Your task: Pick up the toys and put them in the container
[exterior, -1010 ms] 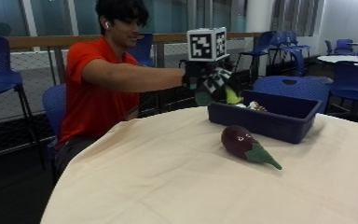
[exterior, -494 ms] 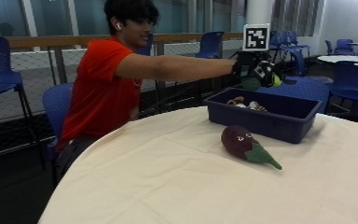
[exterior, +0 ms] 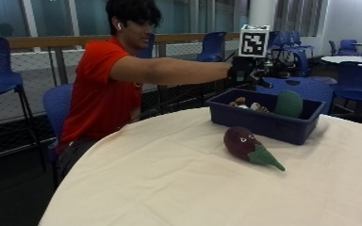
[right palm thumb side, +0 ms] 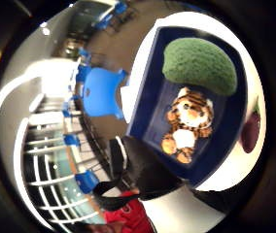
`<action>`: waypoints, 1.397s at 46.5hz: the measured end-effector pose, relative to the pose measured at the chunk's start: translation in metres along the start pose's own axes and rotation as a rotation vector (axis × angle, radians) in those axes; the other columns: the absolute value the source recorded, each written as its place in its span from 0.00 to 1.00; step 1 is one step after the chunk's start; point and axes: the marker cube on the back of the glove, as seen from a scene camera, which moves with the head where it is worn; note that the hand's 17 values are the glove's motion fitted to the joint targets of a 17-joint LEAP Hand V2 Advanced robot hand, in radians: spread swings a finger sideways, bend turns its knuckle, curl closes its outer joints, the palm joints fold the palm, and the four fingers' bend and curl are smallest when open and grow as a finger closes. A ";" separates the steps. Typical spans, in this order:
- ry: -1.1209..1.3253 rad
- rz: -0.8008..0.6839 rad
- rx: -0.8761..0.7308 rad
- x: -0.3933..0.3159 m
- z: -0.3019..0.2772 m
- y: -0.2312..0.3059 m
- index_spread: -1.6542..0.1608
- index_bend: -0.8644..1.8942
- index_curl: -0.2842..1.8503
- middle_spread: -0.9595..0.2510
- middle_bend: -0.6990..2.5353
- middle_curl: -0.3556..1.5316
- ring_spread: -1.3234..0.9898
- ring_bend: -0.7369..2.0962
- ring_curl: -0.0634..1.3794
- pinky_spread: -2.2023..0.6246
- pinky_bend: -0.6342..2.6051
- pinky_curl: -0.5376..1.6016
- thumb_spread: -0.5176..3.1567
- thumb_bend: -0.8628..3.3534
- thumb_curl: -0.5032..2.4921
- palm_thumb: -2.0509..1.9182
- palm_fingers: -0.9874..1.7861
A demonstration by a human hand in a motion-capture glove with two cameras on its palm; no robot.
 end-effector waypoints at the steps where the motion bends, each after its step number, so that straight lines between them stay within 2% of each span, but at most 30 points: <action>1: 0.015 0.004 0.010 0.009 0.000 0.003 0.70 0.34 0.36 0.75 0.25 0.30 0.57 0.33 0.22 0.78 0.62 0.47 0.42 0.18 0.34 0.50 0.23; 6: -0.065 0.093 0.048 0.040 -0.003 0.013 0.70 0.35 0.34 0.76 0.25 0.30 0.59 0.32 0.21 0.80 0.61 0.46 0.42 0.18 0.32 0.49 0.25; 12: -0.038 0.185 0.035 0.084 0.008 0.026 0.71 0.35 0.32 0.76 0.25 0.29 0.60 0.31 0.20 0.81 0.61 0.45 0.41 0.18 0.30 0.48 0.25; 17: -0.018 0.277 -0.003 0.124 0.033 0.037 0.71 0.35 0.30 0.76 0.25 0.29 0.61 0.31 0.19 0.82 0.60 0.44 0.41 0.18 0.28 0.48 0.25; 25: -0.101 0.330 -0.087 0.157 0.076 0.048 0.72 0.35 0.28 0.75 0.25 0.28 0.61 0.31 0.18 0.83 0.60 0.44 0.41 0.18 0.26 0.48 0.24; 43: -0.054 0.363 -0.108 0.144 0.120 0.027 0.72 0.34 0.24 0.75 0.25 0.27 0.61 0.35 0.21 0.82 0.61 0.43 0.41 0.18 0.24 0.49 0.28; 55: -0.020 0.412 -0.243 0.146 0.150 0.025 0.72 0.36 0.23 0.76 0.26 0.28 0.62 0.36 0.23 0.81 0.61 0.43 0.41 0.19 0.24 0.49 0.31; 60: -0.007 0.420 -0.259 0.147 0.153 0.026 0.72 0.39 0.24 0.78 0.24 0.27 0.62 0.40 0.25 0.79 0.61 0.42 0.44 0.20 0.24 0.52 0.35; 65: -0.006 0.436 -0.235 0.148 0.153 0.026 0.71 0.49 0.28 0.77 0.23 0.24 0.60 0.47 0.28 0.77 0.57 0.40 0.48 0.22 0.26 0.55 0.42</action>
